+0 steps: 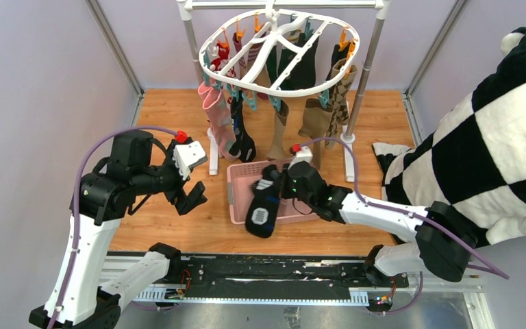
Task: Remove the socks clipped to the hanger
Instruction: Place the sock in the bin.
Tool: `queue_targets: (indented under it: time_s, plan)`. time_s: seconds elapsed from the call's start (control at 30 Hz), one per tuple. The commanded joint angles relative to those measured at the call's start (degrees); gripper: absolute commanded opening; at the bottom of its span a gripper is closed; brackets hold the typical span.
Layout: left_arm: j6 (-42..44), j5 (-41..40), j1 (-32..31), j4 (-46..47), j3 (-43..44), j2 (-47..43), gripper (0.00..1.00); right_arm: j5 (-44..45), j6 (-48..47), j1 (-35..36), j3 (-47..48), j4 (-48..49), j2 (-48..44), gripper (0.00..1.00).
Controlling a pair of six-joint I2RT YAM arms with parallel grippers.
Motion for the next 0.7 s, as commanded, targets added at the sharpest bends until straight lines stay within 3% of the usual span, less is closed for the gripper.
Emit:
queue_targets:
  time_s: [0.0, 0.2, 0.3, 0.5, 0.67]
  plan:
    - [-0.3, -1.5, -0.3, -0.1, -0.5, -2.0, 1.0, 21.7, 18.3, -4.9, -5.9, -6.6, -4.3, 0.0]
    - [0.0, -0.9, -0.3, -0.1, -1.6, -3.1, 1.0, 27.8, 25.5, -8.0, -7.0, -16.4, -6.4, 0.0]
    - [0.2, -0.6, -0.3, -0.1, -2.0, -3.2, 1.0, 27.4, 26.0, -7.9, -7.2, -18.7, -6.1, 0.22]
    - [0.3, -0.3, -0.3, -0.2, -2.7, -3.0, 1.0, 23.1, 20.0, -5.7, -3.0, -18.0, -2.2, 0.49]
    - [0.3, -0.6, -0.3, -0.2, -2.5, -3.5, 1.0, 15.4, 12.7, -5.3, 5.3, -26.3, -1.0, 0.6]
